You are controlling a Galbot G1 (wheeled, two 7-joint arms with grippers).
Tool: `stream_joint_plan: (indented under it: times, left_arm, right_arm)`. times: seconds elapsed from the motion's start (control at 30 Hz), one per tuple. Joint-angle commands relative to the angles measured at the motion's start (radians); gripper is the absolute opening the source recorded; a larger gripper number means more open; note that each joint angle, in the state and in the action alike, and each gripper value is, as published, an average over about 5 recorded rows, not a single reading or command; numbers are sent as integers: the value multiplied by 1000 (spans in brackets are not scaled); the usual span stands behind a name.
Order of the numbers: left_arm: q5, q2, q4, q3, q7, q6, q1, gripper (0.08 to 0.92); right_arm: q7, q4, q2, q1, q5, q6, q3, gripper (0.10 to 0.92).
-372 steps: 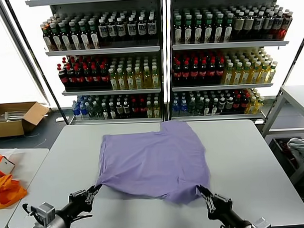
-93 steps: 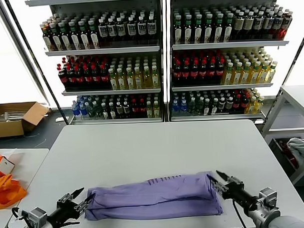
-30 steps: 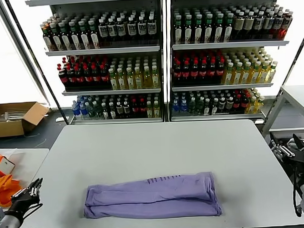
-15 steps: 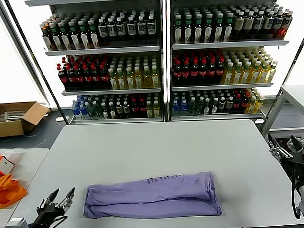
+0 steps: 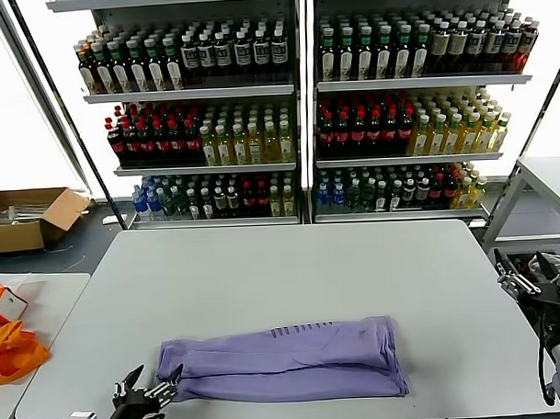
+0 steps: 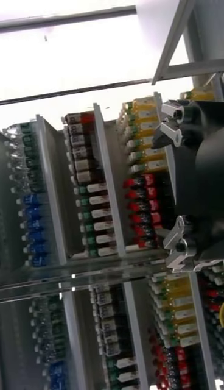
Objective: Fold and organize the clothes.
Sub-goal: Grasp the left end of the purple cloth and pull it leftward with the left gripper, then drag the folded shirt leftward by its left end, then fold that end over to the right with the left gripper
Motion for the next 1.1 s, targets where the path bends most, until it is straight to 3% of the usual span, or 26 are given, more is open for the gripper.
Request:
stream_joint_plan:
  times: [0.03,0.4,0.73,0.9,1.1]
  left_arm:
    - [38,-13,30,68,10,-3,-15,724]
    - [47,-15,49,60,22,-26,-18,404]
    - [18,22,83,-59,51,-55,-7,126]
    - [-50,82,124,-201,55,-65,-4,91]
    - [-128,241,254,-438,87,-73,-22,91]
  right_arm:
    - [-1,-2,0,0,1,1,1,823]
    - [0,2,1,3,2,0,-1,823]
    - [0,11,3,1,6,0,3,823]
    - [0,15,4,-2,8,0,4,823]
    - [-2,14,-1,0,11,2,0,823]
